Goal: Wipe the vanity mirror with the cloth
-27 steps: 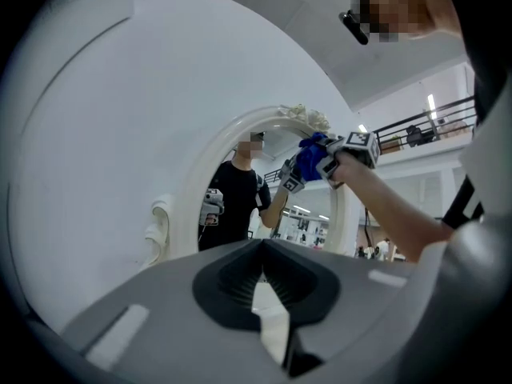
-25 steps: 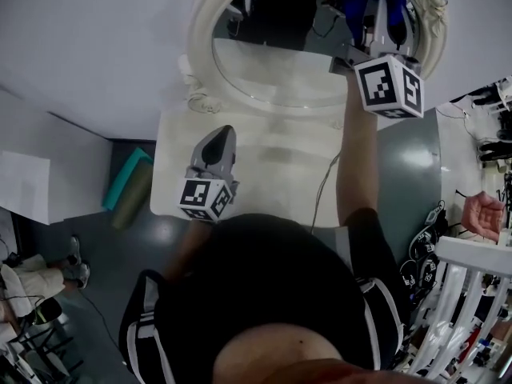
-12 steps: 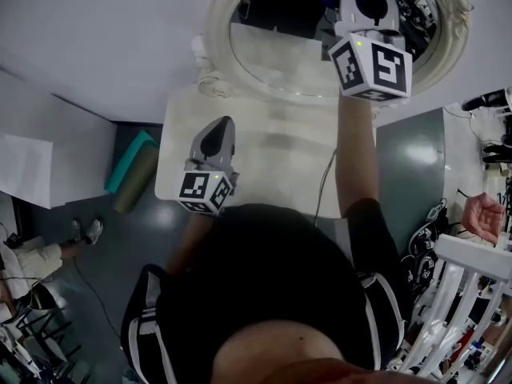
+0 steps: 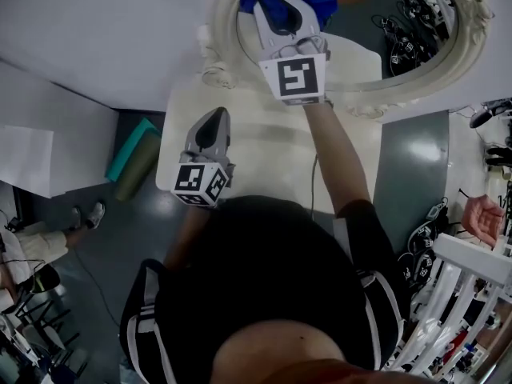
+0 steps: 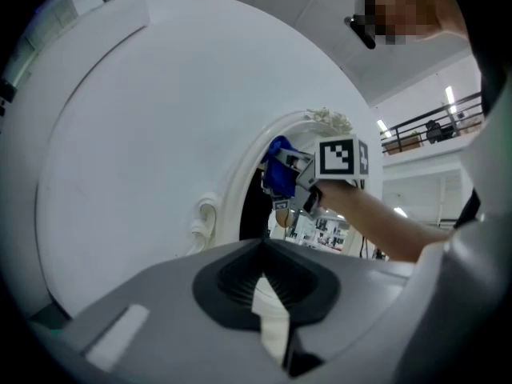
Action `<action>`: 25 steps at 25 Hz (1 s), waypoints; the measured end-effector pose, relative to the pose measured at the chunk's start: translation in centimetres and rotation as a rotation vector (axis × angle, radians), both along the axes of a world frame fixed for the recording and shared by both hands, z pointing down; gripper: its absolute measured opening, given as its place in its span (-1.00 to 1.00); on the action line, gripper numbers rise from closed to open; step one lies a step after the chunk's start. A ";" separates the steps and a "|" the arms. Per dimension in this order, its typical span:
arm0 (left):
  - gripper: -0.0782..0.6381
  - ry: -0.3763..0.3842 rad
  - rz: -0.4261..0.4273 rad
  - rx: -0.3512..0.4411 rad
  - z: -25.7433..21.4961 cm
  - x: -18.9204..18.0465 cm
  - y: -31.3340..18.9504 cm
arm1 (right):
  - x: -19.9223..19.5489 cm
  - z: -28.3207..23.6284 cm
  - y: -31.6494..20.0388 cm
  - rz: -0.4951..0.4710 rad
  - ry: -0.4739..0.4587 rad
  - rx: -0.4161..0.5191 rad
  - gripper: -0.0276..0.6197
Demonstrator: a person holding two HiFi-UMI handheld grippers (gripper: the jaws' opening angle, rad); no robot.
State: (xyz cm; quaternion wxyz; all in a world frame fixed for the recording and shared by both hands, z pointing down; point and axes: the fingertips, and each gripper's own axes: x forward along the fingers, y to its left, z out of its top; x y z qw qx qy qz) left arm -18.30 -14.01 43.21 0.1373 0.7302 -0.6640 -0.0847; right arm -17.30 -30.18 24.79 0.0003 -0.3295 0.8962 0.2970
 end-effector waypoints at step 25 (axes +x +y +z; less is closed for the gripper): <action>-0.76 -0.011 -0.124 -0.060 2.1 -2.6 1.5 | 3.6 33.4 -0.8 -0.239 0.209 -0.598 -0.79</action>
